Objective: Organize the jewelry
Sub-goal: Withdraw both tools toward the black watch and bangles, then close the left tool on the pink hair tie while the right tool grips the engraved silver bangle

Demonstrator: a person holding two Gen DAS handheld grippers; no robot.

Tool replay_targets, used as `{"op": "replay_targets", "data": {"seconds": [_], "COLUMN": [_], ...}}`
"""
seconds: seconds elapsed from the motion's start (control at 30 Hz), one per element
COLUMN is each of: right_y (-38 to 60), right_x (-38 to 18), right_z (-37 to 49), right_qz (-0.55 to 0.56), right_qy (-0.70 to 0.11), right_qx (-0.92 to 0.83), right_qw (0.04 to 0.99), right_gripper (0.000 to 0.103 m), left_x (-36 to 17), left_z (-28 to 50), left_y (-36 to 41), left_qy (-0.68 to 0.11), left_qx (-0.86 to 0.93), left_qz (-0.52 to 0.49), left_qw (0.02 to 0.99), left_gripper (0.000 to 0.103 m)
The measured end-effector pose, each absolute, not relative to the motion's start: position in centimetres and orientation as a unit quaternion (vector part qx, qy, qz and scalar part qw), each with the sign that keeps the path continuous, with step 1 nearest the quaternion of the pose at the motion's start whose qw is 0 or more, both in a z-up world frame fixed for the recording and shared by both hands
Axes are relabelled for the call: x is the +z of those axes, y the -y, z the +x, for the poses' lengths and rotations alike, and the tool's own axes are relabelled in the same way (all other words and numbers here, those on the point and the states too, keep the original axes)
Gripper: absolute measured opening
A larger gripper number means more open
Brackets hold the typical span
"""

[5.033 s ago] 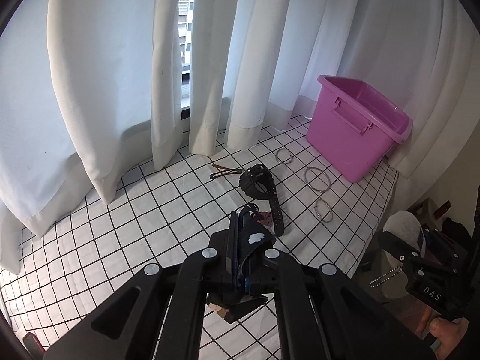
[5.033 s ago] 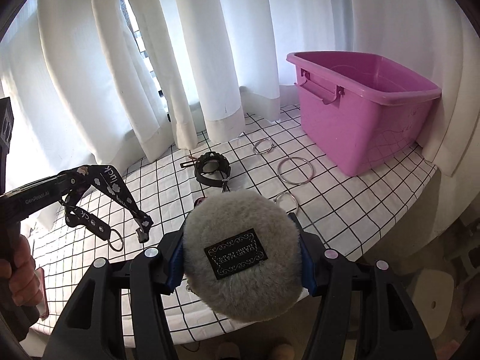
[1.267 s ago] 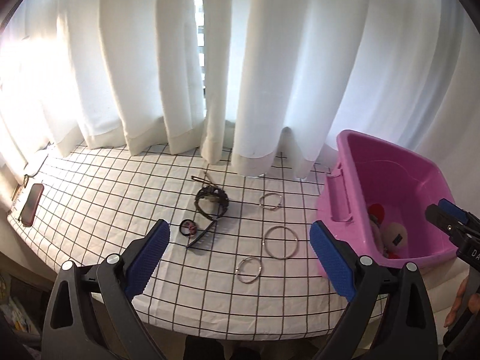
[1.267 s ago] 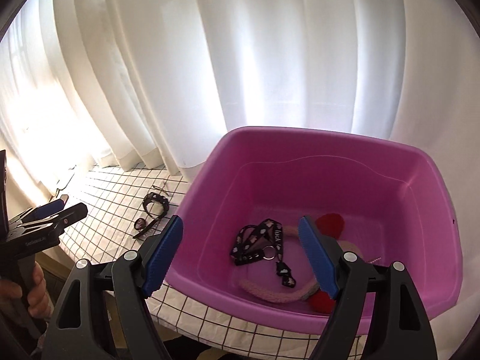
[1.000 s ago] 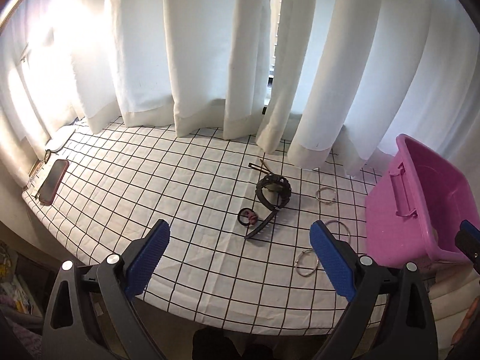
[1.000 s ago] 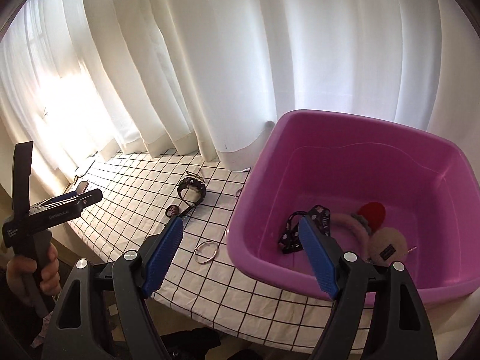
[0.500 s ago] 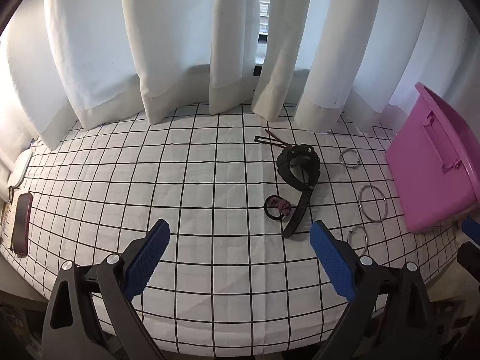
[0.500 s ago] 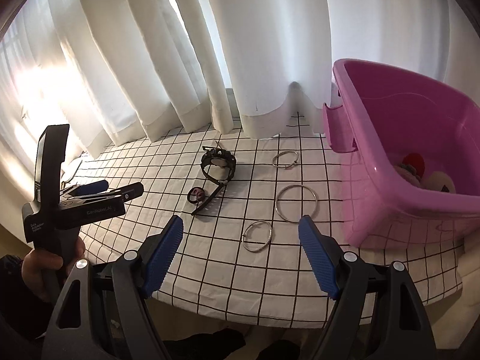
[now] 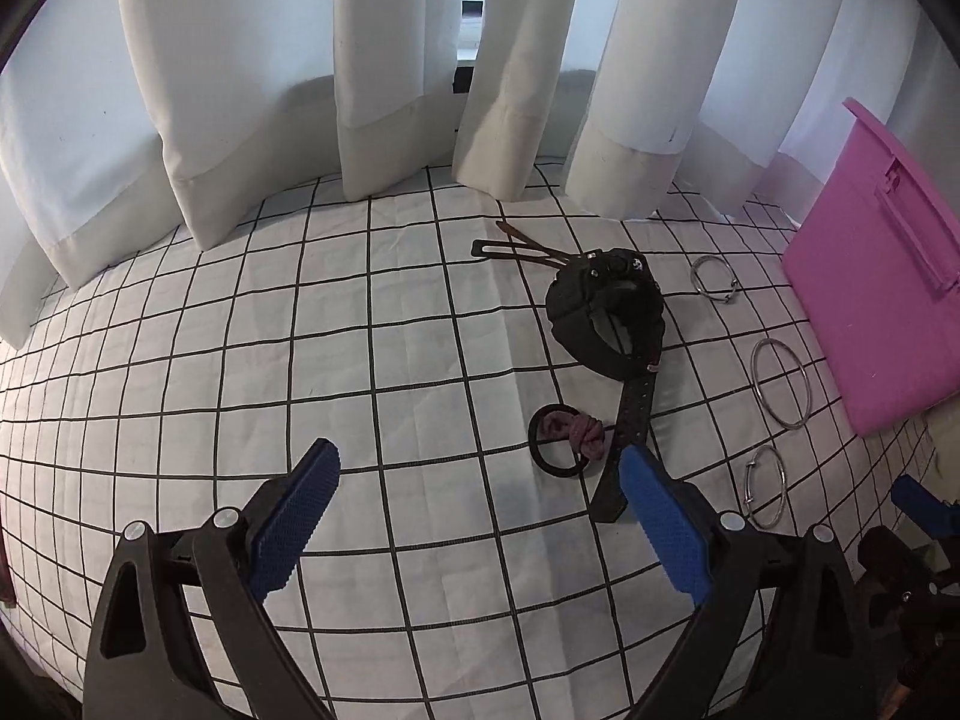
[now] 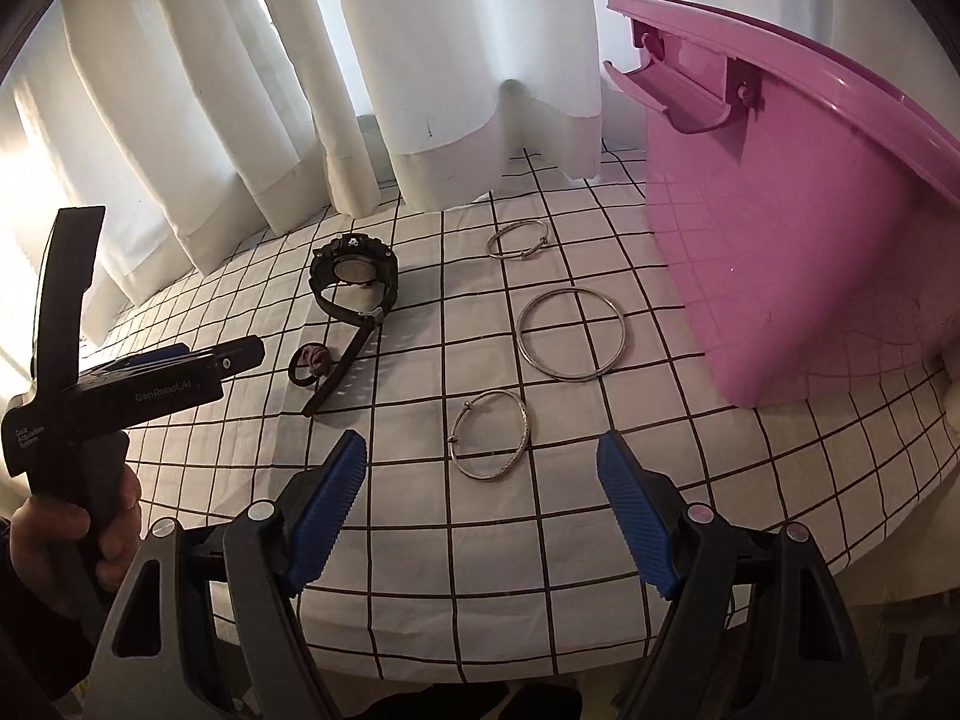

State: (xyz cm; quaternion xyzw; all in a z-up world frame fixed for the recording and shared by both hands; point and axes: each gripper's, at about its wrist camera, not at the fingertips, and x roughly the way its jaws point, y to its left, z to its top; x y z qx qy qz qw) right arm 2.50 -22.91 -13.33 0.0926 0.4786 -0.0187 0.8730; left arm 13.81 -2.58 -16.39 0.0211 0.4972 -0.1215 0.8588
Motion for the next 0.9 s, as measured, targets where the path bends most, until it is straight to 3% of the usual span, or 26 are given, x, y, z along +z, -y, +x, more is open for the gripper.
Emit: {"op": "replay_targets", "data": {"seconds": [0.9], "right_y": [20.9], "right_x": [-18.7], "right_z": [4.7], "right_qz": [0.055], "right_qy": [-0.479], "right_qx": [-0.045], "right_qw": [0.875], "right_gripper": [0.076], "left_x": [-21.2], "left_z": [15.7], "left_y": [4.7], "left_qy": [-0.483], "left_qx": [-0.140], "left_qz": [0.047], "left_qw": [0.863], "left_gripper": [0.093]}}
